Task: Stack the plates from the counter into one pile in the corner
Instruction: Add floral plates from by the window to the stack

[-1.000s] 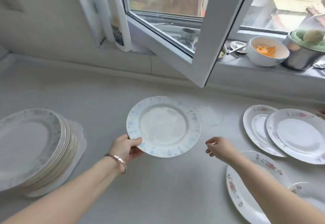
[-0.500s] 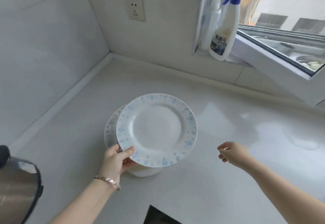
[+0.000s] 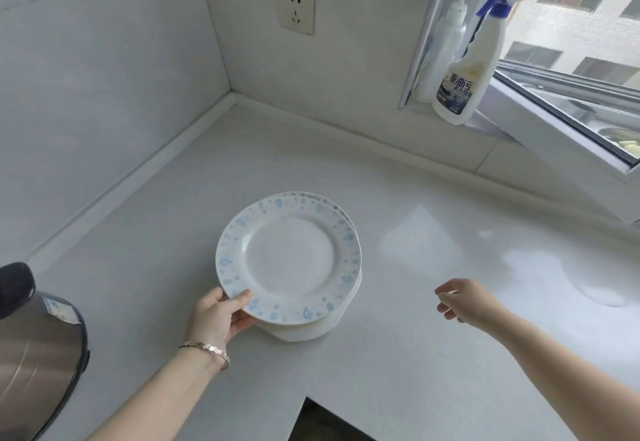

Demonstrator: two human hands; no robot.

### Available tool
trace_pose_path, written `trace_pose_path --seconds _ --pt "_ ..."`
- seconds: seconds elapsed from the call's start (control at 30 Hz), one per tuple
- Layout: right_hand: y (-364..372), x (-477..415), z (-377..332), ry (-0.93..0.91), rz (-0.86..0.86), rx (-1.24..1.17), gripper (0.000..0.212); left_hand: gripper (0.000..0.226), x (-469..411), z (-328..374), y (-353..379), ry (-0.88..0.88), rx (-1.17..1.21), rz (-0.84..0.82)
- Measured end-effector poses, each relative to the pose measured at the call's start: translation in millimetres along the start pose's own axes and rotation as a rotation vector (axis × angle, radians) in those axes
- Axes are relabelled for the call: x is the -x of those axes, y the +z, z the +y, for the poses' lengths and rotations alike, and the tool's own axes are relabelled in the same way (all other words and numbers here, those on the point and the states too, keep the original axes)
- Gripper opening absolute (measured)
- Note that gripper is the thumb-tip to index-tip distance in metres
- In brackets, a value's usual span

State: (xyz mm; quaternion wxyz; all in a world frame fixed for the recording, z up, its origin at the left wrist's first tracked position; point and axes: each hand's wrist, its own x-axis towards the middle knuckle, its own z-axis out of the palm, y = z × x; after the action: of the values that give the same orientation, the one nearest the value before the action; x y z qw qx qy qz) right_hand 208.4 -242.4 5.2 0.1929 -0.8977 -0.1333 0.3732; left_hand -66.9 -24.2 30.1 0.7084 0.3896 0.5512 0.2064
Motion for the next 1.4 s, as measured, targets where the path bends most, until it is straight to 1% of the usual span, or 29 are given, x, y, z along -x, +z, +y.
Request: trace_pose_path --seconds 0.27,0.43,0.53,0.63,0.77,0.83,0.93,1.07,1.13,1.17,1.2,1.27,1.3,1.33,1.4 --pt "5.8 2.4 -1.2 -0.01 -0.001 0.027 0.028 0.02 -9.0 -3.4 -5.5 -0.039 0.019 0.026" --pt "12.7 5.1 -2.4 -0.012 -0.022 0.034 0.028 0.016 -12.4 -2.6 -8.2 -0.024 -0.067 0.012" --pt "13.8 5.4 -2.6 -0.01 -0.028 0.042 0.028 0.013 -13.9 0.6 -7.7 -0.02 -0.256 0.011" --pt "14.4 4.2 -3.1 -0.006 -0.025 0.04 0.028 0.021 -19.5 1.5 -6.6 0.004 -0.497 0.035" --pt "18.1 5.2 -3.3 -0.003 -0.03 0.04 0.028 0.032 -28.8 3.6 -2.7 0.041 -0.743 0.07" --pt "19.9 6.0 -1.4 0.0 -0.029 0.04 0.027 0.04 -30.4 5.4 -1.4 0.091 -0.847 0.099" --pt "21.3 5.5 3.7 0.017 -0.031 0.035 0.027 0.05 -27.3 6.2 -1.7 0.187 -1.07 0.135" --pt "21.9 5.3 11.0 0.033 -0.032 0.023 0.026 0.056 -19.2 7.6 -1.9 0.324 -1.397 0.239" --pt "22.3 6.1 16.6 0.039 -0.027 0.015 0.026 0.054 -12.2 11.9 4.8 0.43 -1.458 0.283" --pt "22.4 6.4 20.3 0.046 -0.025 0.01 0.026 0.053 -7.3 14.1 12.1 0.487 -1.421 0.265" --pt "22.7 6.5 24.7 0.057 -0.022 0.001 0.026 0.051 -2.0 16.0 22.0 0.52 -1.335 0.202" --pt "22.8 7.7 35.5 0.092 -0.019 -0.027 0.026 0.044 9.1 14.5 47.7 0.494 -1.089 -0.027" --pt "22.6 9.4 42.2 0.114 -0.017 -0.044 0.025 0.041 14.1 11.6 63.5 0.452 -1.033 -0.159" --pt "22.3 11.2 49.8 0.134 -0.016 -0.06 0.025 0.038 19.2 7.8 81.0 0.415 -1.046 -0.291" --pt "19.6 16.1 66.9 0.166 -0.016 -0.09 0.024 0.029 26.6 -1.9 118.5 0.327 -1.169 -0.544"
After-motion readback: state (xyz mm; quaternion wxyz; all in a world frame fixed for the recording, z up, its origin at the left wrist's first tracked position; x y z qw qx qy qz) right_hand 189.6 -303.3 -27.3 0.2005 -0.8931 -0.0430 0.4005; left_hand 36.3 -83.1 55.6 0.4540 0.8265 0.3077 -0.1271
